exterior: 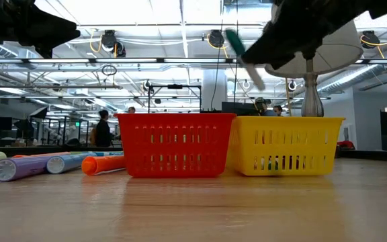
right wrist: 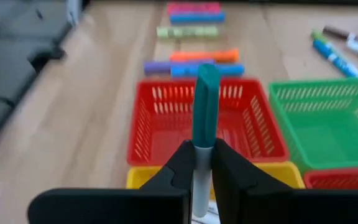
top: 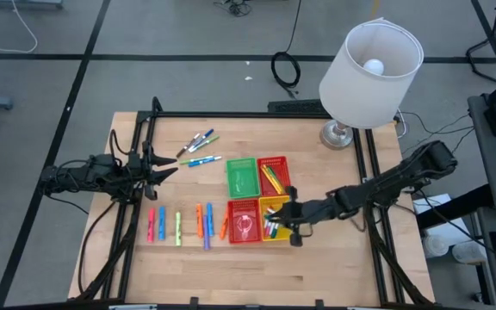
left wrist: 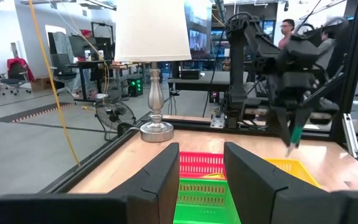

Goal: Pick & Place Markers
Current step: Put the small green highlighter pen into the yellow bin

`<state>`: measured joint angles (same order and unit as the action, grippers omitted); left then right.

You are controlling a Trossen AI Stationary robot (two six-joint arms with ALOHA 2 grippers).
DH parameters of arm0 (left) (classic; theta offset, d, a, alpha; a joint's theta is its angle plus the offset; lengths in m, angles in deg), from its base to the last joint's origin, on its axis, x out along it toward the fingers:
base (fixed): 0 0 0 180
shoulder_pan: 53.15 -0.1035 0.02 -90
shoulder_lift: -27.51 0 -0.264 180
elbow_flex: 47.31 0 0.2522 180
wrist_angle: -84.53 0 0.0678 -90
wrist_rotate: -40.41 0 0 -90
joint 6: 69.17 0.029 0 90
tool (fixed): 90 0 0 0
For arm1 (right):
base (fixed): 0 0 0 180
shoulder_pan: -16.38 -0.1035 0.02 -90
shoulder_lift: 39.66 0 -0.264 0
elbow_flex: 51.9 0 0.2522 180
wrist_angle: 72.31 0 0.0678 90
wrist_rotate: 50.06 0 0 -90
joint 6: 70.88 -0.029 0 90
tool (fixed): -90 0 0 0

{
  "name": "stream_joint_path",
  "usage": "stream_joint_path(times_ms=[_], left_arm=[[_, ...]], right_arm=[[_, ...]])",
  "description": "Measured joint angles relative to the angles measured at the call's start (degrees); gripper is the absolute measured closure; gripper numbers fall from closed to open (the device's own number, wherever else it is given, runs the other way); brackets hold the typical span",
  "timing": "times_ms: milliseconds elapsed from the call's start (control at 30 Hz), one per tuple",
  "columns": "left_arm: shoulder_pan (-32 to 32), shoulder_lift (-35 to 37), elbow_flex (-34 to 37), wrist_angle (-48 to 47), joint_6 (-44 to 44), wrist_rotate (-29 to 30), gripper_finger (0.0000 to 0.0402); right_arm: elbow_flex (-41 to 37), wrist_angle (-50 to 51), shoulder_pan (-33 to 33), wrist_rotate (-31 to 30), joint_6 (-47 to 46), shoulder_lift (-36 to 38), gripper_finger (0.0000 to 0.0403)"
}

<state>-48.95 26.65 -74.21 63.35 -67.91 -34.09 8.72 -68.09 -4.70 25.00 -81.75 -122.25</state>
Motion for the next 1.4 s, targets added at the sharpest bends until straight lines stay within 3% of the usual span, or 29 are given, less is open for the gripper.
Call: stream_joint_path(times_ms=[167,367,867,1167,1400], left_arm=[[-0.01,0.0,0.0,0.02,0.0,0.0,0.0268],[0.0,0.02,0.0,0.07,0.0,0.02,0.0268],[-0.01,0.01,0.0,-0.01,0.0,0.02,0.0268],[-0.02,0.0,0.0,0.0,0.0,0.02,0.0268],[-0.02,0.01,0.0,0.0,0.0,0.02,0.0268]], right_arm=[[4.98,5.11,0.02,0.09,0.36,-4.79,0.0381],[5.17,6.21,0.87,0.1,0.58,-4.45,0.0381],[5.17,19.9,4.27,2.81,-13.89,-4.16,0.0381],[5.17,20.59,4.61,3.21,-14.56,-4.71,0.0378],[5.17,20.58,4.61,3.21,-16.1,-4.71,0.0352]])
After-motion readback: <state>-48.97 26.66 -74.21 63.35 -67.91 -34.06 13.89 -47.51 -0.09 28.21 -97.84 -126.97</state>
